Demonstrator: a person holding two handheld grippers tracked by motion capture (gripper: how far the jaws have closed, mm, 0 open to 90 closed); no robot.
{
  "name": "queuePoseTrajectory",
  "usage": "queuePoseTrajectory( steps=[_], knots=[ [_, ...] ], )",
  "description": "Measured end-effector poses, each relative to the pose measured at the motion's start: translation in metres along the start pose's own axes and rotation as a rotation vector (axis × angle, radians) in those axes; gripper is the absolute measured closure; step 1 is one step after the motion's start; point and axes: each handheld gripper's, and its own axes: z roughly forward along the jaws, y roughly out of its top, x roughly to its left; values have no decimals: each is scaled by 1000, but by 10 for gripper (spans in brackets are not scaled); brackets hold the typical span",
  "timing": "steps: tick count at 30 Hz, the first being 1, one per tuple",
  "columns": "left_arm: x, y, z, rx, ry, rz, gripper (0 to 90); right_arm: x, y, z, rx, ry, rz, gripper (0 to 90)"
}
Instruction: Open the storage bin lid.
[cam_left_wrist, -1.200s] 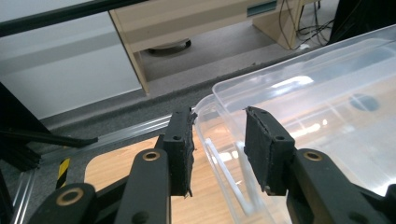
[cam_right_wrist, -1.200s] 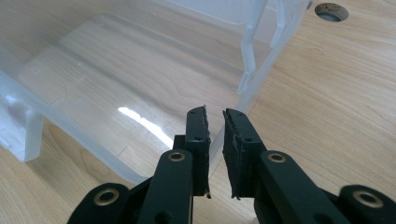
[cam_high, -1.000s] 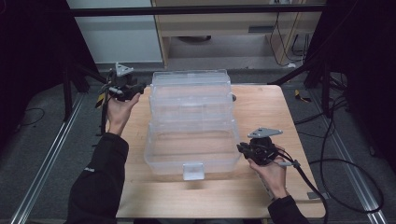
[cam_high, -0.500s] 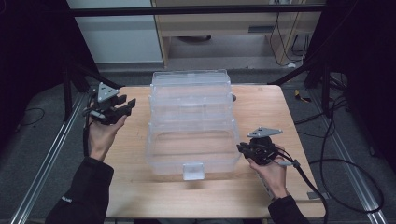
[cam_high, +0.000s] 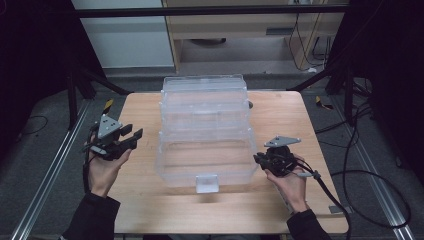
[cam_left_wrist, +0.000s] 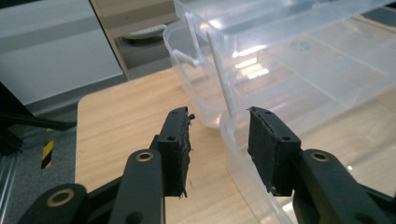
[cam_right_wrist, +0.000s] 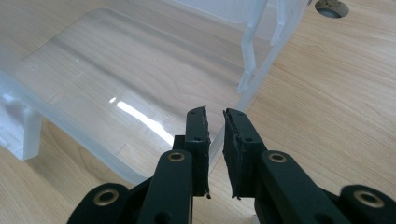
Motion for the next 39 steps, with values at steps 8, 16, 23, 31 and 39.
queuePoseTrajectory(
  steps=[8, 16, 23, 31, 39],
  knots=[
    [-5, -32, 5, 47, 30, 1, 500, -2, 5, -10, -31, -9, 2, 793],
    [-5, -61, 20, 126, 54, -30, 458, -14, 12, -28, -66, -8, 38, 723],
    [-3, -74, 25, 149, 71, -29, 445, -21, 21, -44, -55, -62, 24, 608],
    [6, -92, 34, 190, 125, -33, 420, -29, 33, -60, -9, -94, 23, 489],
    [11, -98, 35, 199, 134, -55, 400, -36, 30, -74, 68, -110, 28, 439]
  ],
)
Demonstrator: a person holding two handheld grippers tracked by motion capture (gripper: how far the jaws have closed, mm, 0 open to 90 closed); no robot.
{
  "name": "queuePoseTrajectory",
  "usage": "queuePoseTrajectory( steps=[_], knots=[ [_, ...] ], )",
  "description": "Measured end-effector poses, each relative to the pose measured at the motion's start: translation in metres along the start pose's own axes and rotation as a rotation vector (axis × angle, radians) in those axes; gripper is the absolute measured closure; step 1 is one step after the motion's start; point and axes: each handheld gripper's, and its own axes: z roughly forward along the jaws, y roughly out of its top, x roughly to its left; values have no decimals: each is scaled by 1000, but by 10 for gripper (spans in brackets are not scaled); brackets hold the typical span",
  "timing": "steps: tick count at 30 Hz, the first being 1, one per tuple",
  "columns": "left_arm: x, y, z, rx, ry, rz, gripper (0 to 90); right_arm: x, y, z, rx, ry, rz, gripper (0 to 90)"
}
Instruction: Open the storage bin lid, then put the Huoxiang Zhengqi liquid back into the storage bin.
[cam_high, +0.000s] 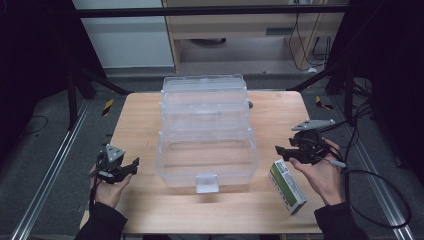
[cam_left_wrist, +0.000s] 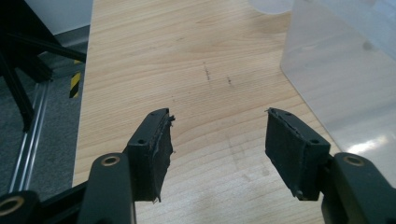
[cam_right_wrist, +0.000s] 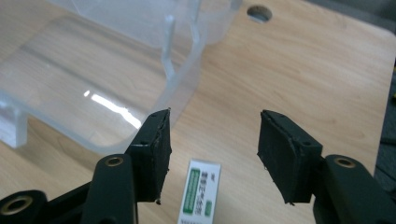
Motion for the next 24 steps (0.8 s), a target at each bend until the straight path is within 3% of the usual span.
queuePoseTrajectory(
  steps=[5, 11, 16, 24],
  knots=[
    [3, 0, 0, -6, -2, -10, 394, -2, -3, -6, 62, -8, 14, 429],
    [4, -1, 1, 0, -2, -11, 391, -2, -5, -12, 83, -7, 19, 427],
    [5, 0, -1, -2, -1, -11, 387, -3, -10, -13, 131, 3, 32, 414],
    [6, -2, 2, 15, -4, -12, 385, -5, -15, -13, 150, 19, 47, 413]
  ],
)
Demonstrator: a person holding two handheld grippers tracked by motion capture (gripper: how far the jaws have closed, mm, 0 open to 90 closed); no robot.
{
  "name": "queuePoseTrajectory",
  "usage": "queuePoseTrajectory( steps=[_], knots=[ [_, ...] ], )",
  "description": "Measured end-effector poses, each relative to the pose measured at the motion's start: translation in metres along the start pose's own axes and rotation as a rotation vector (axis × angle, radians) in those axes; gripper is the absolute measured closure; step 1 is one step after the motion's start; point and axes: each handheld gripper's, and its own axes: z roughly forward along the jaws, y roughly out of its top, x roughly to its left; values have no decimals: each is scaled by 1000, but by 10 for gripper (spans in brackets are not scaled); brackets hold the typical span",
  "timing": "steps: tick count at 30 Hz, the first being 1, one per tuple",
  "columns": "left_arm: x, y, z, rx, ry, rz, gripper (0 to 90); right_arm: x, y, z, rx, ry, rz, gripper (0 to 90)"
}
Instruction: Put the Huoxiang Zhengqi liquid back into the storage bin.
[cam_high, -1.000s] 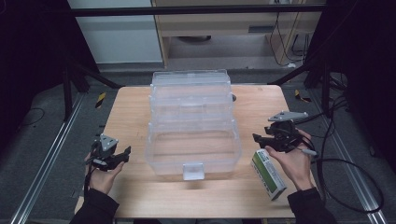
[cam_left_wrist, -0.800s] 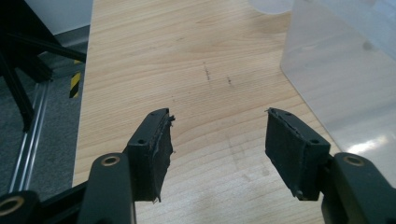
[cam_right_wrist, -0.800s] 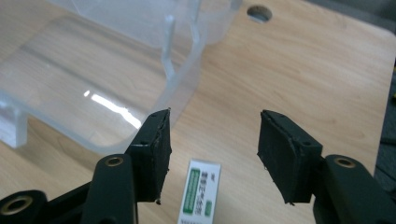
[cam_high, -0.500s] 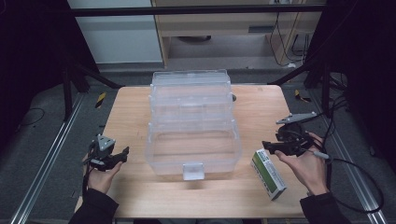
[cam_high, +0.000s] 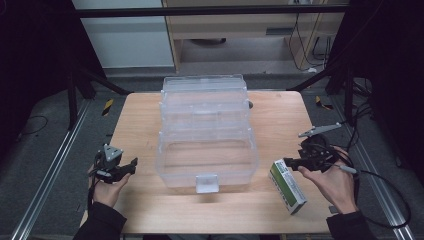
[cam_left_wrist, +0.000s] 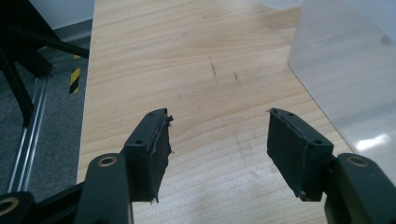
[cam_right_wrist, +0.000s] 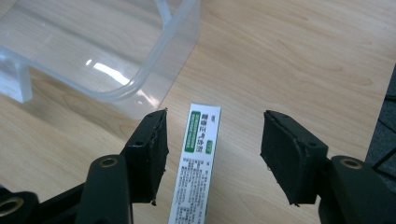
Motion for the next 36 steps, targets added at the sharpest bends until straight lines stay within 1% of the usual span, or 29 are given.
queuePoseTrajectory(
  steps=[2, 6, 10, 11, 12, 16, 23, 24, 26, 34, 36],
  knots=[
    [-1, 1, 0, -1, -2, 1, 384, 0, -2, 2, 22, -4, -1, 408],
    [-1, 0, 0, 4, -3, 5, 381, 0, -4, 4, 36, -13, 4, 406],
    [0, 0, 0, 5, 3, 2, 380, 1, -5, 8, 65, -4, 12, 408],
    [0, 0, 0, 5, 3, 2, 379, 1, -5, 8, 65, -4, 12, 408],
    [-1, 0, 0, 5, 4, 6, 379, 2, -6, 10, 82, -7, 10, 411],
    [-3, -1, 2, 13, -1, 17, 376, 5, -9, 14, 111, 3, 4, 424],
    [-1, -1, 1, 16, 1, 12, 371, 8, -11, 18, 138, 7, 8, 439],
    [-1, -1, 2, 18, 2, 13, 371, 9, -11, 20, 152, 10, 6, 439],
    [-2, -2, 2, 19, 1, 13, 370, 10, -12, 22, 161, 12, 2, 442],
    [-2, -2, 3, 23, -3, 14, 369, 9, -17, 26, 175, 24, 15, 453],
    [-2, -2, 3, 23, -1, 14, 368, 10, -18, 28, 186, 28, 15, 454]
  ],
)
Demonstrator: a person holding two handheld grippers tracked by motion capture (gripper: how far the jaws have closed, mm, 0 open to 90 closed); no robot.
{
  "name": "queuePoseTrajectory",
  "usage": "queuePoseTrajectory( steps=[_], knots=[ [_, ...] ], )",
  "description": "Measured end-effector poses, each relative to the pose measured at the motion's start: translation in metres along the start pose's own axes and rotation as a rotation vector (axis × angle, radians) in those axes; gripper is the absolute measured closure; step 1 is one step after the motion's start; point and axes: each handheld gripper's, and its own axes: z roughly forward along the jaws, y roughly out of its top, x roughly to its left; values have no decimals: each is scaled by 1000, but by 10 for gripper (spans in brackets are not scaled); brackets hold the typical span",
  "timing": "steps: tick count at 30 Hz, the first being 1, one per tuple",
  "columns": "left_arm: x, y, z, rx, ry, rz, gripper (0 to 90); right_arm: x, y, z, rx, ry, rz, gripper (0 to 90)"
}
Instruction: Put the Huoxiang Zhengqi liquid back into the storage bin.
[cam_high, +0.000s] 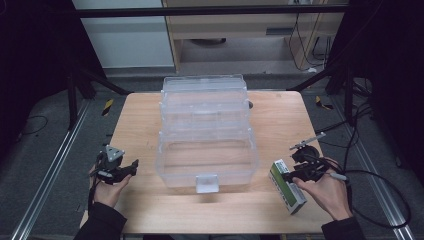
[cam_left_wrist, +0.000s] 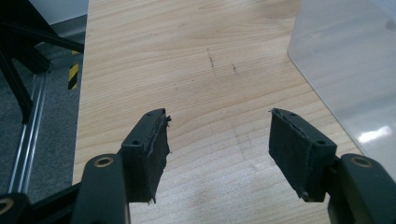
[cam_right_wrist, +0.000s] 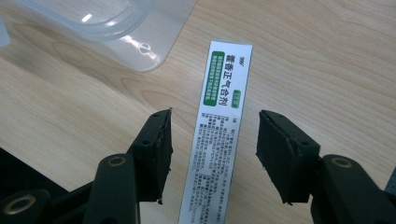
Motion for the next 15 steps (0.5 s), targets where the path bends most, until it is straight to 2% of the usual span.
queuePoseTrajectory(
  steps=[15],
  knots=[
    [-1, -1, 1, 8, -1, 7, 365, -2, -4, 12, 46, 12, 3, 479]
  ],
)
